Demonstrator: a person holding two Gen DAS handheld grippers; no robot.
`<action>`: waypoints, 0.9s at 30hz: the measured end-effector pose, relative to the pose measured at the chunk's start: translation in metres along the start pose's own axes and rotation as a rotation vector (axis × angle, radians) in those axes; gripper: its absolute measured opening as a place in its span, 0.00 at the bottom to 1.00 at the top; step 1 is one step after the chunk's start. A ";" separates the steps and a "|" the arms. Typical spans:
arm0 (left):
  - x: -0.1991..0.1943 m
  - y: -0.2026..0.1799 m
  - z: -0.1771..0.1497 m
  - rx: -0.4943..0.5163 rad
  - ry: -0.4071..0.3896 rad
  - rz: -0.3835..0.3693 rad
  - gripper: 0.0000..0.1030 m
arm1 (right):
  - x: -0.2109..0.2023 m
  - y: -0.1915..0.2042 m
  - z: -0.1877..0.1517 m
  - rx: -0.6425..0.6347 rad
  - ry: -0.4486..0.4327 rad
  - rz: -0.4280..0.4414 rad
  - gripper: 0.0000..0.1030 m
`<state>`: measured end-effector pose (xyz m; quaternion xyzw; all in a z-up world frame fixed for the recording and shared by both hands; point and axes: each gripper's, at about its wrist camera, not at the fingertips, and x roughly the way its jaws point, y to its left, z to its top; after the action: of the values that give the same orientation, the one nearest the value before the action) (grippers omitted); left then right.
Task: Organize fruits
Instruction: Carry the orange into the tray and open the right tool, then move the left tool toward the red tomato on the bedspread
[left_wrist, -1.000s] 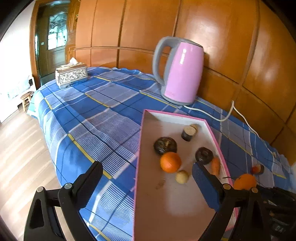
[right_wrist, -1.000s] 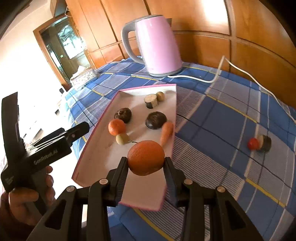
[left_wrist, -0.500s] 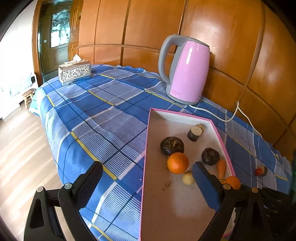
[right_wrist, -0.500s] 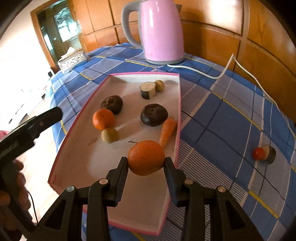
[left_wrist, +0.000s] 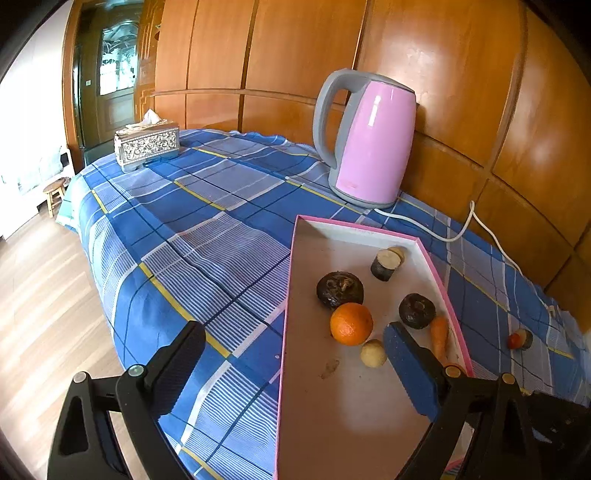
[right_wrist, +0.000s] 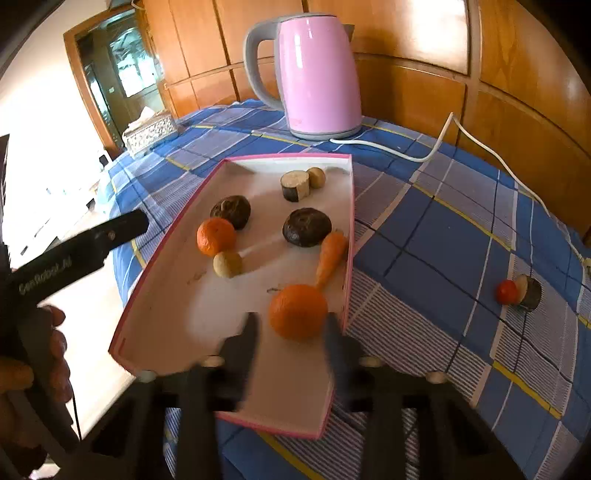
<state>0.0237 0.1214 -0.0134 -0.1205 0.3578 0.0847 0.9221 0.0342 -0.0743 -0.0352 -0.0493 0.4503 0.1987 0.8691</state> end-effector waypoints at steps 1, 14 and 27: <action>-0.001 0.000 0.000 0.001 -0.003 0.000 0.95 | 0.001 0.001 -0.001 -0.003 0.009 0.002 0.26; -0.003 -0.011 -0.007 0.027 0.006 -0.026 0.95 | 0.015 -0.006 0.008 0.030 0.012 -0.025 0.20; -0.009 -0.033 -0.019 0.083 0.006 -0.076 0.95 | -0.016 -0.012 -0.007 0.118 -0.081 -0.133 0.35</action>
<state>0.0124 0.0837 -0.0156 -0.0959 0.3591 0.0341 0.9277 0.0249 -0.0919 -0.0279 -0.0199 0.4216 0.1157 0.8991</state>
